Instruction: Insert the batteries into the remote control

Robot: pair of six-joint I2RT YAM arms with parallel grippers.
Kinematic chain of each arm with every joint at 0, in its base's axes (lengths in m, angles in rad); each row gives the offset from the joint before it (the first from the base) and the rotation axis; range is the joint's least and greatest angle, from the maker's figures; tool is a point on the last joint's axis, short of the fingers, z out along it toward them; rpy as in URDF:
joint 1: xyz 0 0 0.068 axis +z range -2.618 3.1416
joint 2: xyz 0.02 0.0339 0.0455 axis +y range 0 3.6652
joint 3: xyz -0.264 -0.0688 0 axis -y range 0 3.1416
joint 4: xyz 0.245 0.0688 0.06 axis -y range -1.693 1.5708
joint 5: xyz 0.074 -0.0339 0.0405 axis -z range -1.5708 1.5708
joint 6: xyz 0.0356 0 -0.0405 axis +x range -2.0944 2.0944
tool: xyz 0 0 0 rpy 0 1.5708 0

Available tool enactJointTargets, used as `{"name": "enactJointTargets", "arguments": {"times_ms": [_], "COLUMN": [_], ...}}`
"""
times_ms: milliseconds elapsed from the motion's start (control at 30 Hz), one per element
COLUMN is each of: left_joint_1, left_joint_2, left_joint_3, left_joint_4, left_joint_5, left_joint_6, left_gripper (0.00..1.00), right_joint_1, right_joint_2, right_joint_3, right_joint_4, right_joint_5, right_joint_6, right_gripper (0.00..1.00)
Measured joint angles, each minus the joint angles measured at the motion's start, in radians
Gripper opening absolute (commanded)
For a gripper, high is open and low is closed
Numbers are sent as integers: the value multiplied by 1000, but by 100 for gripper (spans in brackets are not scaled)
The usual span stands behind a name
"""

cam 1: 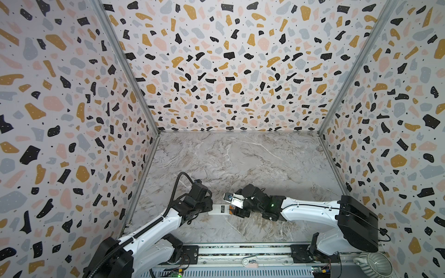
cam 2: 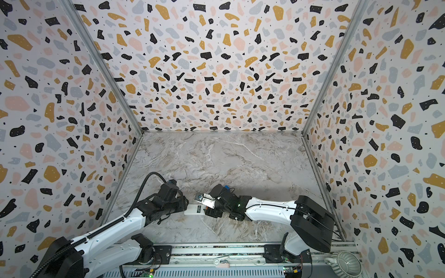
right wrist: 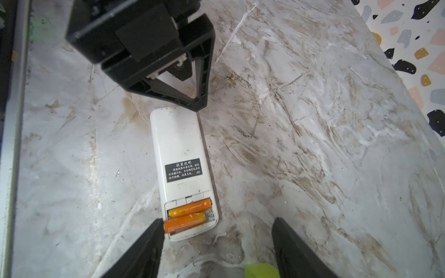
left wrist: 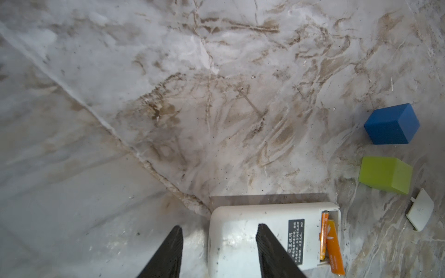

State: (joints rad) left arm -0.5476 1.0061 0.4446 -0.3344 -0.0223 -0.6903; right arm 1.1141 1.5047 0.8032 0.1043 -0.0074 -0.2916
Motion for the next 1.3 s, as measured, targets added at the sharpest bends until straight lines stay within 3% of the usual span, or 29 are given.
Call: {"name": "enactJointTargets", "arguments": {"times_ms": [267, 467, 1300], "left_joint_1": [3, 4, 5], "left_joint_2": [-8, -8, -16], "left_joint_3": [0, 0, -13], "left_joint_4": [23, 23, 26], "left_joint_5": [8, 14, 23], "left_joint_6": [-2, -2, -2], "left_gripper": [45, 44, 41], "right_joint_1": [41, 42, 43], "right_joint_2": [56, 60, 149], "right_joint_3": [14, 14, 35], "right_joint_4": [-44, -55, -86], "right_joint_5": [-31, -51, -51], "right_joint_6": [-24, -31, -41], "right_gripper": [43, 32, 18]}}
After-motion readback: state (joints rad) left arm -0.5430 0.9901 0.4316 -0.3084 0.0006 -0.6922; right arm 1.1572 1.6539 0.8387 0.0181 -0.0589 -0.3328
